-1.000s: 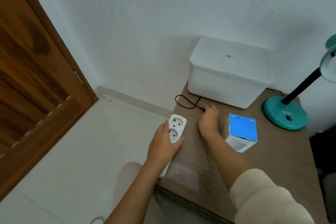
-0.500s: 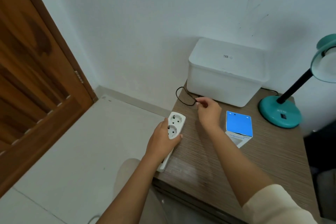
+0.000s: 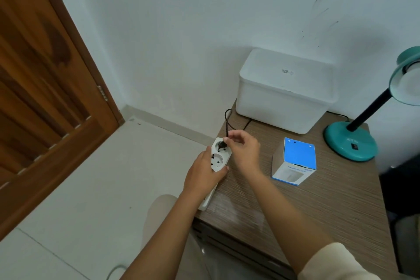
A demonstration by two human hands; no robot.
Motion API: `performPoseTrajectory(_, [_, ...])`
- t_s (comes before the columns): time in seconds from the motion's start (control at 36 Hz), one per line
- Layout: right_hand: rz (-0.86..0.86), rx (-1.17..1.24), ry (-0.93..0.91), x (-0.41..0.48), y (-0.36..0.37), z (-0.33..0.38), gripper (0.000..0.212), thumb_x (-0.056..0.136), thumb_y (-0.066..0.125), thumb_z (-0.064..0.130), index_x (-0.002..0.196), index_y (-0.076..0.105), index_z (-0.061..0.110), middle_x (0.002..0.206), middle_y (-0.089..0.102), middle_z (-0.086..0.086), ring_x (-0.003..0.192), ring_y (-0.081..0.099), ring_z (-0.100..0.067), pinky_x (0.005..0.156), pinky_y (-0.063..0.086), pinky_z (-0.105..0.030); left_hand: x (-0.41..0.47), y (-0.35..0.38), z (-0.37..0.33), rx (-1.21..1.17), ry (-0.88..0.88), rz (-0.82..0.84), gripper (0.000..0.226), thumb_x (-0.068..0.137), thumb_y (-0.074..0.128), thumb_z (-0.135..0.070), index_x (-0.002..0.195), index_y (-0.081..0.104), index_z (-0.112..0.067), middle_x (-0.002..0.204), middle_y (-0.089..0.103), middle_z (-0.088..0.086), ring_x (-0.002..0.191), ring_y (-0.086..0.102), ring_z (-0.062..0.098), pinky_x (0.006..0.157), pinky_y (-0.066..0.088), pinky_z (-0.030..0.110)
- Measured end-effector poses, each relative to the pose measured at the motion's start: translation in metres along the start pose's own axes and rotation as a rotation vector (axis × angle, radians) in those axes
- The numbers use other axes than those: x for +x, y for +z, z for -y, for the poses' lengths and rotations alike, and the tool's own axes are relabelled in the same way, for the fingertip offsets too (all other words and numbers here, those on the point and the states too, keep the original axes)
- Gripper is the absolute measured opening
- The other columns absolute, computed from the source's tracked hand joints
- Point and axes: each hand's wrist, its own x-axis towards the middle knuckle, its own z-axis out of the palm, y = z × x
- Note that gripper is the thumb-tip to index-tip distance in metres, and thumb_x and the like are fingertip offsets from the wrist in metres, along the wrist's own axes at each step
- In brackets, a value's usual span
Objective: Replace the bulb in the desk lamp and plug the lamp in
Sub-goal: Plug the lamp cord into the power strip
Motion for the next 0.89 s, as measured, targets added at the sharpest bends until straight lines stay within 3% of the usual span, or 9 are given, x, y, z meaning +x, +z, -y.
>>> performPoseTrajectory(0.11, [0.019,-0.036,-0.049,0.0,0.002,0.003,0.01,0.079,0.072,0.007,0.088,0.069,0.011,0.074,0.062,0.01,0.072,0.056,0.004,0.062,0.044,0.001,0.001,0.001,0.002,-0.013,0.002,-0.004,0.058,0.081,0.064,-0.042,0.131,0.04,-0.023,0.109,0.053,-0.006,0.096,0.051,0.009,0.071,0.039,0.022])
performPoseTrajectory(0.31, [0.13,-0.168,-0.112,0.005,-0.002,0.009,0.01,0.08,0.069,0.004,0.09,0.071,0.005,0.08,0.063,0.004,0.071,0.055,0.006,0.059,0.041,0.003,-0.001,0.0,0.001,-0.039,-0.005,0.015,0.067,0.084,0.062,-0.041,0.139,0.034,-0.017,0.127,0.049,-0.001,0.116,0.048,0.016,0.081,0.037,0.023])
performPoseTrajectory(0.56, [0.146,-0.242,-0.14,0.003,0.0,0.0,0.01,0.08,0.069,0.003,0.088,0.072,0.008,0.08,0.064,0.006,0.073,0.055,0.007,0.061,0.04,0.004,-0.001,-0.001,0.001,-0.065,0.002,0.0,0.06,0.082,0.065,-0.041,0.133,0.04,-0.022,0.11,0.047,-0.011,0.103,0.049,0.007,0.079,0.044,0.027])
performPoseTrajectory(0.69, [0.141,-0.275,-0.134,0.004,0.002,-0.003,0.012,0.08,0.069,0.004,0.09,0.072,0.008,0.084,0.067,0.003,0.076,0.058,-0.003,0.063,0.042,0.002,0.0,0.0,0.001,-0.051,0.007,0.002,0.059,0.082,0.065,-0.04,0.133,0.04,-0.022,0.114,0.053,-0.003,0.098,0.051,0.01,0.075,0.042,0.025])
performPoseTrajectory(0.81, [0.145,-0.28,-0.113,0.005,0.002,-0.001,0.013,0.08,0.068,0.004,0.093,0.072,0.008,0.091,0.07,-0.002,0.081,0.06,-0.006,0.064,0.042,-0.005,-0.001,-0.001,-0.001,-0.042,0.0,0.009,0.062,0.083,0.064,-0.039,0.136,0.037,-0.022,0.112,0.05,-0.006,0.102,0.05,0.01,0.076,0.039,0.024])
performPoseTrajectory(0.89, [0.145,-0.281,-0.097,0.005,0.002,0.002,0.015,0.081,0.067,0.004,0.095,0.072,0.005,0.095,0.071,-0.006,0.081,0.059,-0.007,0.065,0.041,-0.004,-0.001,-0.003,-0.002,-0.051,-0.004,0.032,0.058,0.082,0.064,-0.042,0.131,0.04,-0.025,0.11,0.053,-0.008,0.099,0.053,0.01,0.076,0.046,0.027])
